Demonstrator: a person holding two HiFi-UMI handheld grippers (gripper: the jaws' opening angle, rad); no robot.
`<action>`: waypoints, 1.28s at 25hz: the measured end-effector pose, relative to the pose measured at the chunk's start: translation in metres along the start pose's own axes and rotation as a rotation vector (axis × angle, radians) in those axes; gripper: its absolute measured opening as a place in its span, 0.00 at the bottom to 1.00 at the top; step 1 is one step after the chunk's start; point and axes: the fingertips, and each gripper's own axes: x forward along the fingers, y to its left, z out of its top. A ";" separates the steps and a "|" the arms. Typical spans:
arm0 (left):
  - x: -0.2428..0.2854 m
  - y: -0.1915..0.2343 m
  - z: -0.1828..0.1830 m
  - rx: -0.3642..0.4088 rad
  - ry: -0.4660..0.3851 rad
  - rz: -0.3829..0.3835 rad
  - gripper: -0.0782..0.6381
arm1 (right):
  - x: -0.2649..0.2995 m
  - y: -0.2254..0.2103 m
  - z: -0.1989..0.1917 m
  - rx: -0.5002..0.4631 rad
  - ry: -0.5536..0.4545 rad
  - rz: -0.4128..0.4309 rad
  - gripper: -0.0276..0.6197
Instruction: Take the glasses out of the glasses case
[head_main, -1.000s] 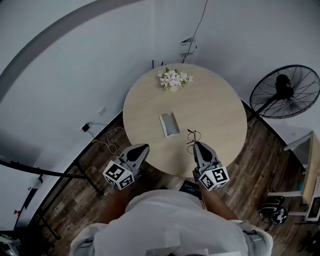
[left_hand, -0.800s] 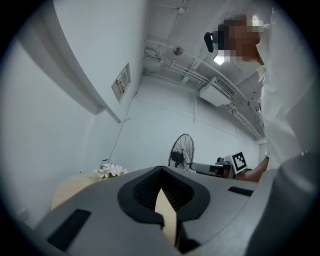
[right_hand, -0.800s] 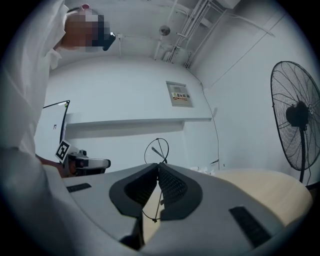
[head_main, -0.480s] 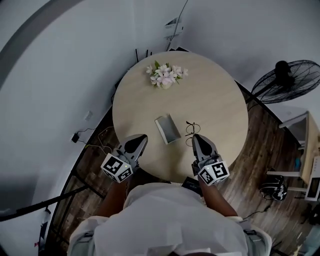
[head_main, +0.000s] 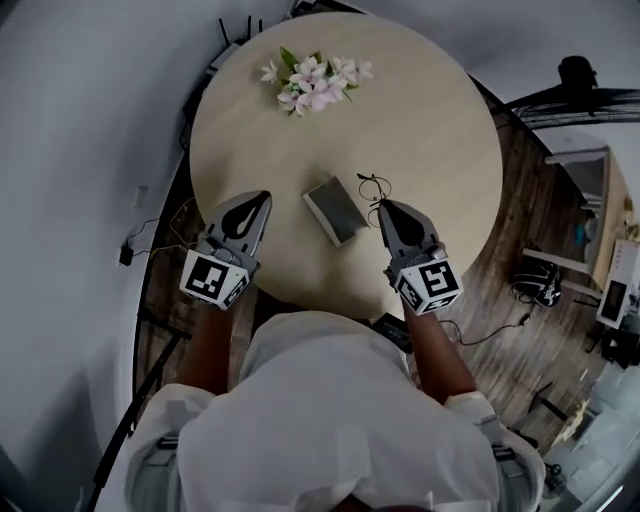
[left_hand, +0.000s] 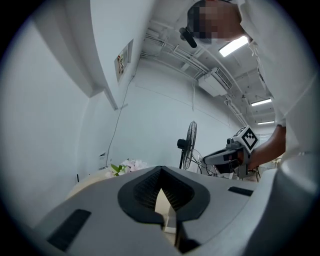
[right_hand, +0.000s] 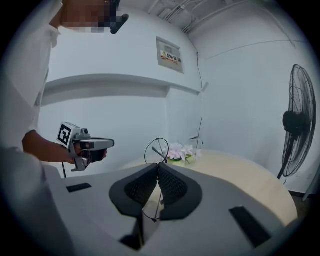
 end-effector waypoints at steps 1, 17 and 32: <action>0.008 0.007 -0.008 0.006 0.008 -0.004 0.13 | 0.011 -0.002 -0.008 -0.006 0.030 -0.001 0.09; 0.051 0.024 -0.120 -0.192 0.112 -0.183 0.13 | 0.081 0.025 -0.154 0.004 0.542 0.019 0.09; 0.028 0.028 -0.165 -0.285 0.156 -0.186 0.13 | 0.109 0.031 -0.209 -0.058 0.703 0.002 0.09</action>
